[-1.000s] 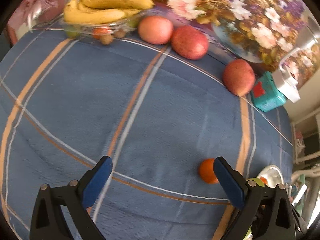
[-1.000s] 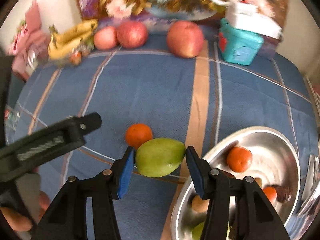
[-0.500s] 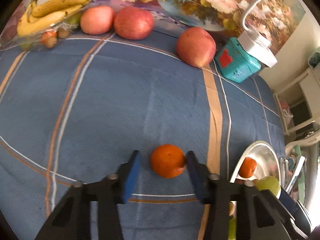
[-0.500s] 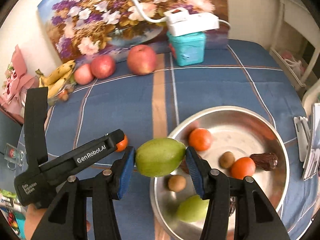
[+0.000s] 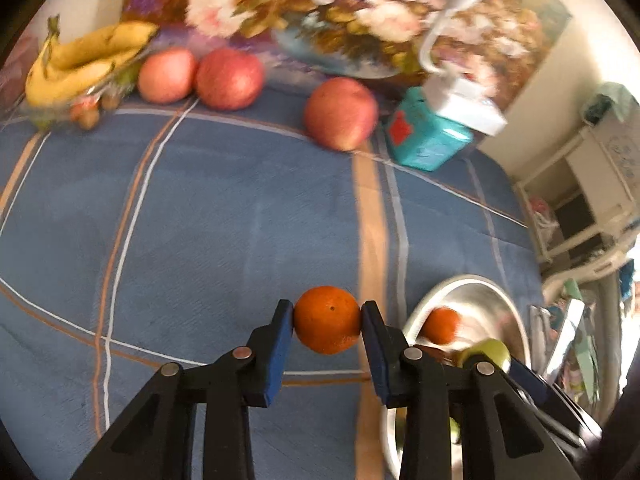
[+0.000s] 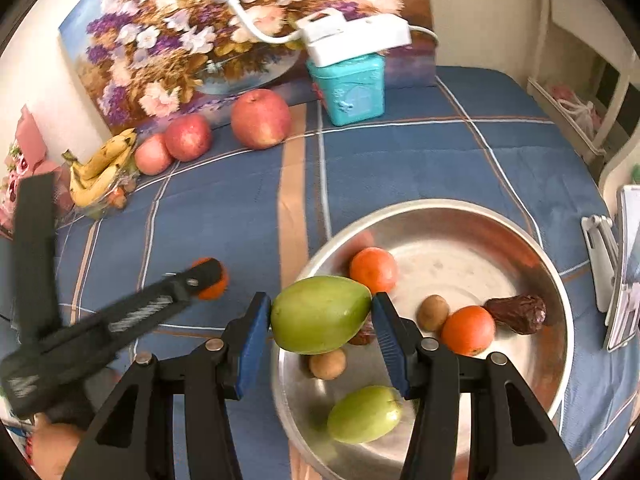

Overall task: Organize fruits
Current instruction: 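Carry the mango and tangerine over the steel plate and open both tools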

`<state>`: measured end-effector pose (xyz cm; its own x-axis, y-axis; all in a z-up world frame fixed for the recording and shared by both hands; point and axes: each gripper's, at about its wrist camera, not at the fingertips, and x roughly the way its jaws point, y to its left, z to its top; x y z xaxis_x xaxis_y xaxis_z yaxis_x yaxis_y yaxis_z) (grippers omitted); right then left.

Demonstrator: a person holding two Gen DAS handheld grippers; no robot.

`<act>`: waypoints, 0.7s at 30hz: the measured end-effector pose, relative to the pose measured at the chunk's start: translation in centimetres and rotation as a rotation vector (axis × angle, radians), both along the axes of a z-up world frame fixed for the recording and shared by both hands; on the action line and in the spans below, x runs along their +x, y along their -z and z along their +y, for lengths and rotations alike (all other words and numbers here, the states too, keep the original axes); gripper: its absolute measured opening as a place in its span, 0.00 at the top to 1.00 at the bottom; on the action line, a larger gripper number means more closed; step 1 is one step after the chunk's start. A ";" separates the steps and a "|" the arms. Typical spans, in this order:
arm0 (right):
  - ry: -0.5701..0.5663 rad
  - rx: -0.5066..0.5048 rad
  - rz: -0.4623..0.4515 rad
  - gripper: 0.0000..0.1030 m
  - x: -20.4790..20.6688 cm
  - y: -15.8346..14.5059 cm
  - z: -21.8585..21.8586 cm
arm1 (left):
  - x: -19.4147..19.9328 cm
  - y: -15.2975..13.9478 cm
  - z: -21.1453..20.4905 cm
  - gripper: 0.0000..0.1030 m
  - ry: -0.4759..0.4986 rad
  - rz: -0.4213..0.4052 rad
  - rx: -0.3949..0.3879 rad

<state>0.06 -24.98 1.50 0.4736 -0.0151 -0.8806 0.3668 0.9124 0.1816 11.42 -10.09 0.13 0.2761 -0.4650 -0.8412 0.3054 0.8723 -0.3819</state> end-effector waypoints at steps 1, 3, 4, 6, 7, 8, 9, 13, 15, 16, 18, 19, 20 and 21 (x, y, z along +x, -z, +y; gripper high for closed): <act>0.017 -0.001 0.000 0.48 -0.3 0.1 -0.6 | -0.4 -0.5 -0.4 0.64 0.022 -0.004 -0.010; 0.073 -0.024 0.013 0.48 -1.1 0.2 -2.1 | -1.2 -1.1 -1.1 0.64 0.059 -0.005 -0.022; 0.116 -0.046 0.028 0.48 -1.7 0.3 -3.1 | -1.7 -1.3 -1.6 0.64 0.077 -0.004 -0.025; 0.167 -0.057 0.045 0.48 -2.5 0.6 -4.5 | -2.4 -1.4 -3.2 0.64 0.120 0.007 -0.024; 0.192 -0.050 0.048 0.48 -3.0 0.7 -5.3 | -3.0 -1.3 -3.9 0.64 0.142 0.017 -0.023; 0.212 -0.037 0.048 0.48 -3.5 0.8 -6.1 | -3.4 -1.2 -4.3 0.64 0.156 0.025 -0.020; 0.225 -0.028 0.048 0.48 -3.9 0.9 -6.7 | -3.8 -1.1 -4.5 0.64 0.167 0.031 -0.017; 0.249 -0.011 0.042 0.48 -4.8 0.9 -7.7 | -5.2 -0.8 -5.8 0.64 0.211 0.042 0.001; 0.244 -0.002 0.038 0.48 -4.8 0.9 -7.7 | -5.7 -0.6 -6.3 0.64 0.225 0.047 0.009; 0.239 0.009 0.034 0.48 -4.8 0.8 -7.7 | -5.9 -0.5 -6.4 0.64 0.231 0.049 0.012; 0.233 0.022 0.030 0.48 -4.8 0.9 -7.7 | -6.1 -0.2 -6.6 0.64 0.238 0.058 0.016; 0.230 0.027 0.029 0.48 -4.8 0.9 -7.7 | -6.2 -0.1 -6.7 0.64 0.239 0.062 0.022; 0.228 0.028 0.029 0.48 -4.9 0.8 -7.5 | -6.3 0.0 -6.8 0.64 0.240 0.063 0.026; 0.226 0.026 0.030 0.48 -4.8 0.8 -7.3 | -6.4 0.1 -6.7 0.64 0.240 0.064 0.030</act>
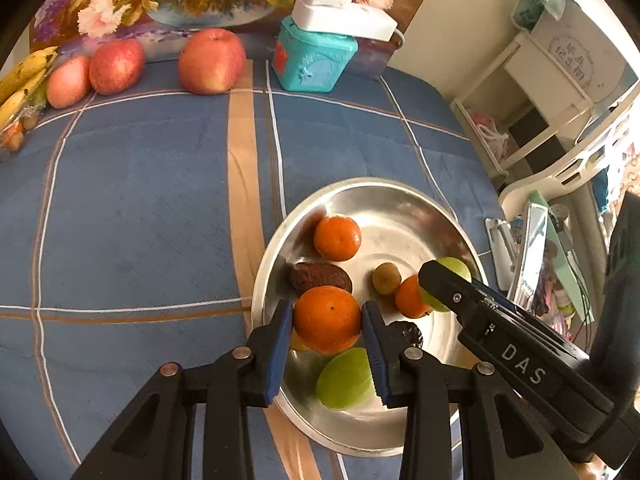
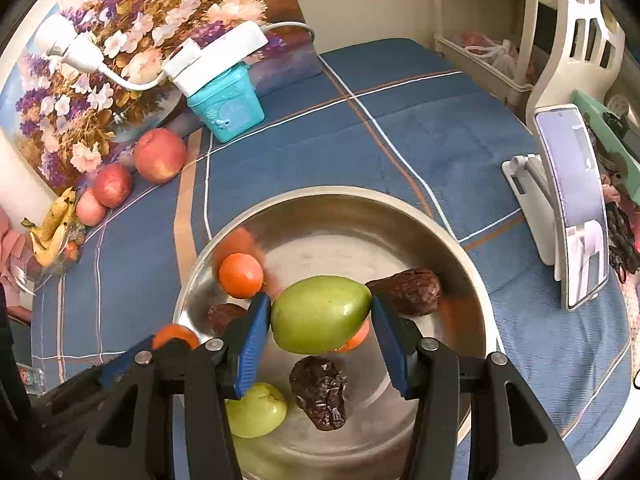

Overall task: Organize fruits
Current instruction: 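Carry the mango and tangerine over the steel plate and open both tools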

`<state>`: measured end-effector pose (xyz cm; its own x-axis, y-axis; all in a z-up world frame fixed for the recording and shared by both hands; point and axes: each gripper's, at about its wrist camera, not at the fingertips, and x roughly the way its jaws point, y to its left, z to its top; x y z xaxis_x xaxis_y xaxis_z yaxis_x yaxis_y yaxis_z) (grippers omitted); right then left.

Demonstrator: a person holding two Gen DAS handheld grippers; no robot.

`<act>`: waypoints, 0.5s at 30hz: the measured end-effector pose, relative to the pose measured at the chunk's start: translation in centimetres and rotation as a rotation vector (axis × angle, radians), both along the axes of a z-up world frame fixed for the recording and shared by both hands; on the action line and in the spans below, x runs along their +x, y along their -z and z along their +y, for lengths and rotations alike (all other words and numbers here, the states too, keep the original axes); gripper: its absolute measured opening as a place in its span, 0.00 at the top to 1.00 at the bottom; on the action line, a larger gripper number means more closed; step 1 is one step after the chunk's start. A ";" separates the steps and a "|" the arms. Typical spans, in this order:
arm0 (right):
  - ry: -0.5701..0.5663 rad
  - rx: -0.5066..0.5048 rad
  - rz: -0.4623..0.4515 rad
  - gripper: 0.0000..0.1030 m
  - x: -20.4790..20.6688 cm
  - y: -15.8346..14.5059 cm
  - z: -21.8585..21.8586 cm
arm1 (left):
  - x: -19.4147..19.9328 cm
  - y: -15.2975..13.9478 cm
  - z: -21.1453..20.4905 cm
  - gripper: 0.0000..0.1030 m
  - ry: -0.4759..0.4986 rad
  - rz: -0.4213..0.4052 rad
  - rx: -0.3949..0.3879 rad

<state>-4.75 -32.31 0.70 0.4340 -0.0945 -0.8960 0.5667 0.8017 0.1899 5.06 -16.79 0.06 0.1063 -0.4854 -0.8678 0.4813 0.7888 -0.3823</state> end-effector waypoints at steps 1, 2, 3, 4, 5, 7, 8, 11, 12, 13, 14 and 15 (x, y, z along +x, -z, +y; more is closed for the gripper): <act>-0.003 0.001 0.001 0.48 0.1 0.0 0.2 | 0.0 0.1 0.1 0.64 -0.001 0.001 0.004; -0.006 0.003 0.001 0.48 0.2 0.1 0.2 | 0.0 0.2 0.1 0.64 -0.002 0.002 0.011; -0.013 0.006 0.000 0.48 0.3 0.1 0.3 | 0.0 0.3 0.1 0.63 -0.002 0.003 0.013; -0.015 0.008 -0.001 0.48 0.4 0.1 0.3 | 0.0 0.3 0.2 0.63 -0.002 0.007 0.015; -0.016 0.009 -0.001 0.48 0.4 0.1 0.3 | -0.1 0.4 0.2 0.63 -0.003 0.008 0.016; -0.018 0.014 -0.002 0.48 0.5 0.2 0.3 | -0.1 0.5 0.1 0.62 0.002 0.011 0.018; -0.020 0.016 -0.002 0.48 0.5 0.2 0.3 | -0.1 0.5 0.1 0.62 0.004 0.011 0.019; -0.028 0.033 -0.007 0.47 0.7 0.3 0.5 | -0.2 0.7 -0.1 0.59 0.011 0.020 0.024; -0.030 0.035 -0.007 0.47 0.8 0.3 0.5 | -0.2 0.7 -0.1 0.57 0.012 0.021 0.023; -0.033 0.037 -0.006 0.47 0.9 0.3 0.6 | -0.3 0.7 -0.1 0.57 0.012 0.018 0.022; -0.036 0.038 -0.004 0.47 0.9 0.3 0.6 | -0.3 0.6 -0.1 0.56 0.014 0.016 0.020; -0.035 0.041 -0.004 0.47 1.0 0.4 0.6 | -0.3 0.5 -0.1 0.56 0.016 0.014 0.016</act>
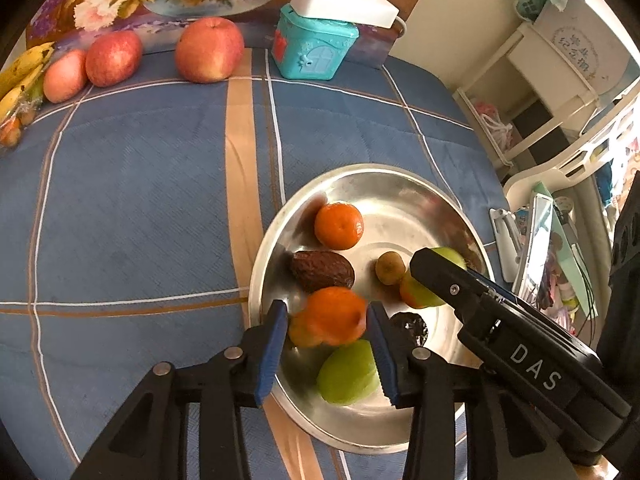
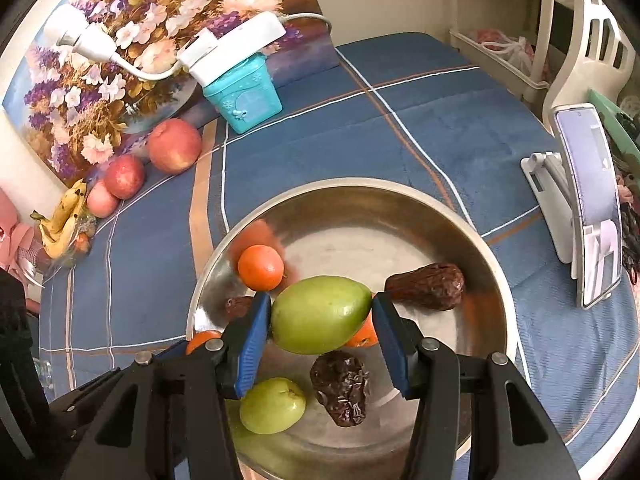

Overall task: Organize fruits
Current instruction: 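Carry the mango and tangerine over the steel plate and open both tools, then withdraw both open tools away from the plate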

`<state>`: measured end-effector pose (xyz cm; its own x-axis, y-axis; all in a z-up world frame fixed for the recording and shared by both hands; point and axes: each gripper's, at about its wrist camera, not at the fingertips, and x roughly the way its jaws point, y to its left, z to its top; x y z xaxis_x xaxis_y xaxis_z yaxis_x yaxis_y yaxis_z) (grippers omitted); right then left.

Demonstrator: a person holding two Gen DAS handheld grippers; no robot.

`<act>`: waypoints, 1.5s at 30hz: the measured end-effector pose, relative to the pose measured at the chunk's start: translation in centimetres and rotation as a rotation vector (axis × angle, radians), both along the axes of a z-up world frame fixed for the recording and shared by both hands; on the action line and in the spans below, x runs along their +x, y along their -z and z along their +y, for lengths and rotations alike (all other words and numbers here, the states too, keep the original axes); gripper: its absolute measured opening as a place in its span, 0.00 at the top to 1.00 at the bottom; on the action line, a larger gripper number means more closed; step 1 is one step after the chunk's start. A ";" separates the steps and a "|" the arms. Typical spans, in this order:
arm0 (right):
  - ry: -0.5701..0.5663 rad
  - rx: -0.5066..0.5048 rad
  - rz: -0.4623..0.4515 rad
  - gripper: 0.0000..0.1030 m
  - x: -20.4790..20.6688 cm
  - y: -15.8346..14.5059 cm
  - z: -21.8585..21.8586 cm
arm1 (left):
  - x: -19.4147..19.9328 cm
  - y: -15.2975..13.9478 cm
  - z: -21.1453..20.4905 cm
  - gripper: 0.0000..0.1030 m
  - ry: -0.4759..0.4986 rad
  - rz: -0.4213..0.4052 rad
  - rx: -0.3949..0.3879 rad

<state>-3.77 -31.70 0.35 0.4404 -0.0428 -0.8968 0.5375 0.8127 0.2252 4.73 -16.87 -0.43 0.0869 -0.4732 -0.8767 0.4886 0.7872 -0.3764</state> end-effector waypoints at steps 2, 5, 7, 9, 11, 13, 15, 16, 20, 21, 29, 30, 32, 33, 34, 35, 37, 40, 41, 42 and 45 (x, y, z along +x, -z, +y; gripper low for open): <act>0.003 0.007 -0.005 0.47 0.0 0.0 0.0 | -0.1 -0.2 0.0 0.56 0.001 -0.005 -0.003; -0.001 0.004 -0.022 0.47 -0.1 -0.5 0.0 | -0.2 -0.3 0.1 0.56 0.000 -0.011 0.002; -0.003 0.000 -0.027 0.47 -0.1 -0.6 0.0 | 0.0 -0.4 0.4 0.56 -0.011 -0.018 0.009; 0.000 0.002 -0.027 0.47 -0.2 -0.6 0.0 | 0.3 -0.4 0.9 0.52 -0.039 -0.038 0.032; 0.003 0.002 -0.024 0.47 -0.2 -0.5 -0.1 | 0.8 -0.4 1.5 0.49 -0.073 -0.064 0.071; 0.005 0.003 -0.023 0.47 -0.2 -0.4 -0.2 | 1.3 -0.3 2.4 0.49 -0.107 -0.089 0.111; 0.000 0.001 -0.017 0.47 -0.1 -0.3 -0.1 | 1.9 -0.3 3.4 0.43 -0.147 -0.106 0.143; -0.004 -0.001 -0.013 0.47 0.0 -0.2 0.0 | 2.2 -0.2 3.9 0.41 -0.171 -0.111 0.155; -0.023 -0.012 0.002 0.47 0.3 0.1 0.6 | 3.2 0.1 5.8 0.29 -0.249 -0.114 0.188; -0.028 -0.017 0.005 0.47 0.4 0.1 0.7 | 3.3 0.3 6.1 0.25 -0.261 -0.112 0.193; -0.070 -0.046 0.036 0.38 1.0 0.6 1.7 | 3.7 1.0 7.5 0.03 -0.320 -0.132 0.259; -0.074 -0.052 0.038 0.36 1.0 0.6 1.9 | 3.7 1.0 7.5 0.00 -0.326 -0.144 0.274; -0.083 -0.060 0.042 0.31 1.0 0.7 2.1 | 3.7 1.1 7.6 0.00 -0.334 -0.179 0.301; -0.083 -0.063 0.043 0.29 1.0 0.7 2.2 | 3.7 1.1 7.7 0.00 -0.337 -0.190 0.309; -0.084 -0.066 0.044 0.29 1.0 0.7 2.3 | 3.7 1.1 7.9 0.00 -0.341 -0.198 0.312; -0.088 -0.070 0.046 0.26 1.0 0.8 2.5 | 3.7 1.1 8.1 0.00 -0.347 -0.208 0.314; -0.091 -0.086 0.046 0.13 1.0 0.8 2.7 | 3.5 1.1 8.7 0.00 -0.357 -0.224 0.323; -0.082 -0.113 0.031 0.08 0.6 0.6 3.0 | 3.0 1.0 9.6 0.00 -0.372 -0.233 0.336; -0.082 -0.115 0.029 0.08 0.4 0.6 3.2 | 2.8 0.9 9.8 0.00 -0.377 -0.230 0.329; -0.084 -0.112 0.030 0.08 0.2 0.7 3.3 | 2.7 0.8 9.9 0.00 -0.382 -0.229 0.322; -0.084 -0.113 0.025 0.08 -0.6 0.7 3.8 | 1.7 -0.2 10.3 0.00 -0.398 -0.257 0.321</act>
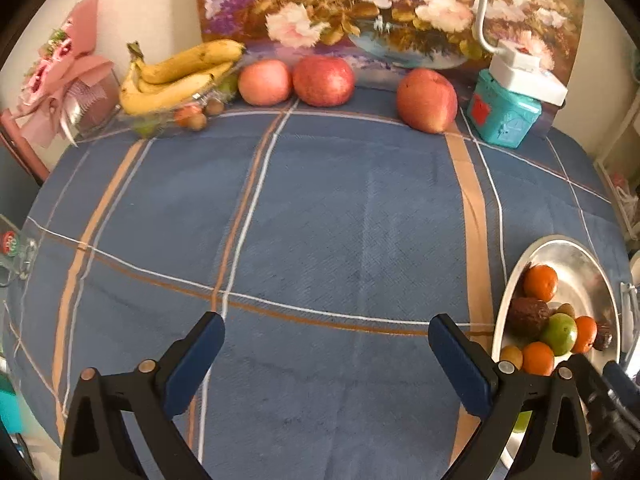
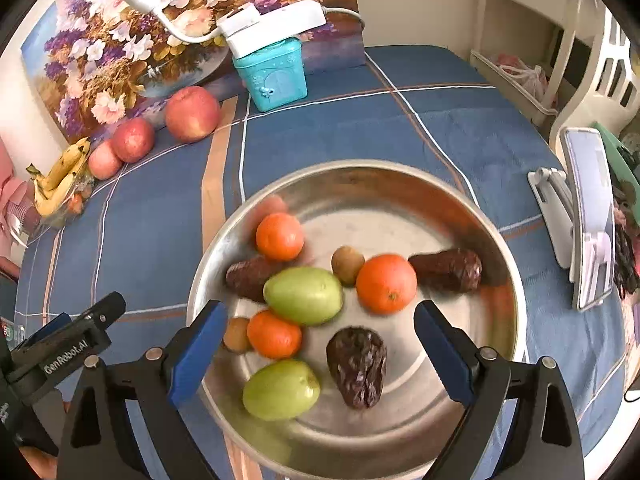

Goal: Organize fruits

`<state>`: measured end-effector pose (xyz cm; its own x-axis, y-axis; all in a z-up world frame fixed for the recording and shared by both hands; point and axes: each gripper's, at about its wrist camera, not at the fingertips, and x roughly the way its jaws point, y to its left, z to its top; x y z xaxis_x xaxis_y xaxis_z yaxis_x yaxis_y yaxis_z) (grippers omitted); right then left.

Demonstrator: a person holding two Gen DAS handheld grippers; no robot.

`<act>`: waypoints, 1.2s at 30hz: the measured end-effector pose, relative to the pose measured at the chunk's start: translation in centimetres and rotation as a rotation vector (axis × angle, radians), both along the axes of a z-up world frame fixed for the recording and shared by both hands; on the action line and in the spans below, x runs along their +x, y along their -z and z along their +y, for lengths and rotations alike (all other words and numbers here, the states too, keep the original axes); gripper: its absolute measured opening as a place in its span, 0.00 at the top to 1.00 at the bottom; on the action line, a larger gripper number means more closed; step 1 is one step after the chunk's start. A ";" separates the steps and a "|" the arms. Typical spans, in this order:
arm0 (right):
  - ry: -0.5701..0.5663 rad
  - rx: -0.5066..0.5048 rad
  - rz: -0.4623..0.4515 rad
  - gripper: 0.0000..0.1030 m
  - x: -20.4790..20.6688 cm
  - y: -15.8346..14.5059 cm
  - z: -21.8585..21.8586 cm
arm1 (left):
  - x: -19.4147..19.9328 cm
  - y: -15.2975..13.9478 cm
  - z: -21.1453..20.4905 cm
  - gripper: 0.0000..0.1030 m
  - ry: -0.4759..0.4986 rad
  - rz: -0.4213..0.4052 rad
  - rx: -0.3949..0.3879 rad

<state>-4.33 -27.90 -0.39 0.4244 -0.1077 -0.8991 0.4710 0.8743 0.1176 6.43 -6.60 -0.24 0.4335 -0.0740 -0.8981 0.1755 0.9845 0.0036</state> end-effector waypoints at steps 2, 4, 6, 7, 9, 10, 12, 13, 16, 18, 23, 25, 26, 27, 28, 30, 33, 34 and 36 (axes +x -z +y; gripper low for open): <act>-0.007 -0.001 -0.009 0.08 -0.7 -0.1 0.5 | -1.0 -0.7 0.2 0.00 -0.003 -0.026 0.028; -0.012 -0.005 -0.015 0.08 -1.4 -0.1 1.1 | -1.8 -1.0 0.4 0.00 -0.016 -0.042 0.068; -0.019 -0.008 -0.017 0.08 -2.1 -0.1 1.7 | -2.8 -1.4 1.0 0.00 -0.033 -0.056 0.094; -0.022 -0.008 -0.017 0.08 -2.4 -0.1 2.0 | -3.2 -1.5 1.3 0.00 -0.048 -0.055 0.104; -0.031 -0.010 -0.016 0.08 -3.1 -0.1 2.6 | -3.9 -1.5 1.8 0.00 -0.076 -0.051 0.160; -0.035 -0.012 -0.019 0.08 -3.4 -0.2 2.9 | -4.3 -1.5 2.1 0.00 -0.080 -0.058 0.184; -0.036 -0.012 -0.029 0.08 -4.0 -0.4 3.2 | -5.0 -1.5 2.5 0.00 -0.071 -0.056 0.198; -0.035 -0.012 -0.033 0.08 -4.3 -0.4 3.3 | -5.4 -1.5 2.9 0.00 -0.066 -0.045 0.196; -0.034 -0.011 -0.034 0.08 -5.1 -0.5 3.8 | -6.3 -1.4 3.7 0.00 -0.063 -0.027 0.200; -0.038 -0.013 -0.033 0.08 -5.4 -0.5 4.1 | -6.8 -1.4 4.0 0.00 -0.055 -0.022 0.206; -0.050 -0.038 -0.031 0.08 -5.3 -0.7 4.8 | -7.1 -1.2 4.5 0.00 -0.052 0.011 0.203; -0.051 -0.047 -0.029 0.08 -5.2 -0.7 5.0 | -7.2 -1.3 4.5 0.00 -0.046 0.017 0.179; -0.053 -0.051 -0.027 0.08 -5.2 -0.7 5.1 | -7.1 -1.3 4.5 0.00 -0.042 0.020 0.172; -0.055 -0.055 -0.024 0.08 -5.1 -0.7 5.2 | -7.0 -1.3 4.5 0.00 -0.038 0.023 0.166; -0.056 -0.059 -0.022 0.08 -5.1 -0.7 5.2 | -7.0 -1.3 4.5 0.00 -0.035 0.028 0.160; -0.059 -0.065 -0.017 0.08 -5.0 -0.6 5.2 | -7.0 -1.3 4.5 0.00 -0.032 0.031 0.156; -0.060 -0.072 -0.012 0.08 -4.9 -0.6 5.4 | -6.9 -1.2 4.3 0.00 -0.023 0.034 0.161; -0.061 -0.074 -0.011 0.08 -4.9 -0.6 5.4 | -6.9 -1.2 4.3 0.00 -0.023 0.034 0.161; -0.063 -0.074 -0.007 0.08 -4.8 -0.5 5.5 | -6.9 -1.3 4.4 0.00 -0.025 0.032 0.157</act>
